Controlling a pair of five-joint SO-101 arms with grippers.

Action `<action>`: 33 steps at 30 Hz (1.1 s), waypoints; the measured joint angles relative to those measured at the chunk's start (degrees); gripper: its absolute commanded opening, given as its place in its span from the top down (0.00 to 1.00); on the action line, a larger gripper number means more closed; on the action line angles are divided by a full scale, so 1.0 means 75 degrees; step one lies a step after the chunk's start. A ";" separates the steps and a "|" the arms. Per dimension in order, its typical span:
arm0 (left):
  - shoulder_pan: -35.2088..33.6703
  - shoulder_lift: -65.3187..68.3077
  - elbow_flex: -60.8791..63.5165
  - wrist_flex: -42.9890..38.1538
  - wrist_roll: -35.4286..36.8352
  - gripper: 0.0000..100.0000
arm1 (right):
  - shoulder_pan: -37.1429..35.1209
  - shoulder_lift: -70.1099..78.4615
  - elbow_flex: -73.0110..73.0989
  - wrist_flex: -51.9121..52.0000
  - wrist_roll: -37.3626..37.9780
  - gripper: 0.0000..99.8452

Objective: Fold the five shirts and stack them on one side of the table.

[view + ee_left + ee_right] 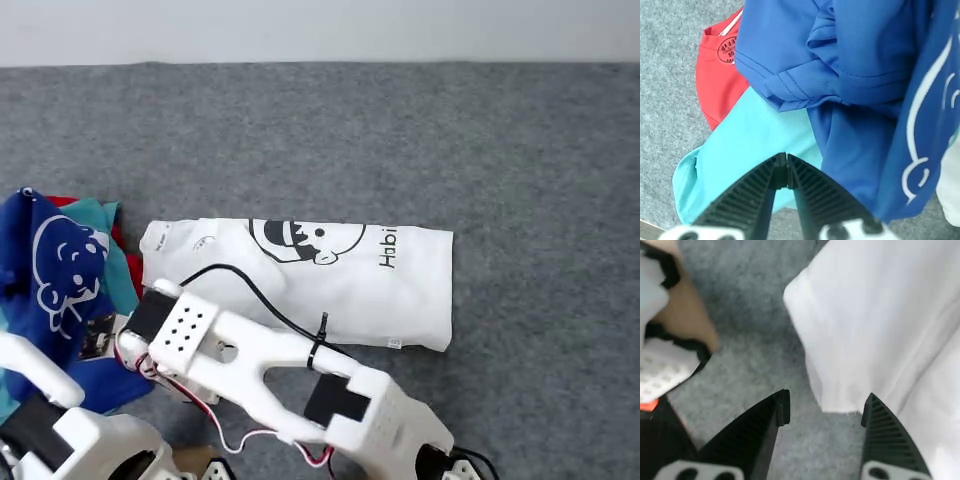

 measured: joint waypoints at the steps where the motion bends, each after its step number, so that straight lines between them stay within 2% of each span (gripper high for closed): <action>1: 0.0000 0.0000 0.0000 0.0000 0.0000 0.99 | 0.0000 0.0141 0.0000 -0.0117 0.0000 0.76; 8: 0.0000 0.0000 0.0000 0.0000 0.0000 0.99 | 0.0000 0.0809 0.0000 -0.0774 0.0000 0.78; 13: 0.0000 0.0000 0.0000 0.0000 0.0000 0.99 | 0.0293 0.0938 -0.0047 -0.1043 0.0000 0.99; 15: 0.0000 0.0000 0.0000 0.0000 0.0000 0.99 | 0.0492 0.0938 -0.0141 -0.1043 0.0000 0.97; 24: 0.0000 0.0000 0.0000 0.0000 0.0000 0.99 | 0.0985 0.0938 -0.0879 -0.0809 0.0012 0.99; 33: 0.0000 0.0000 0.0000 0.0000 0.0000 0.99 | 0.1758 0.0961 -0.2872 -0.0141 0.0012 0.99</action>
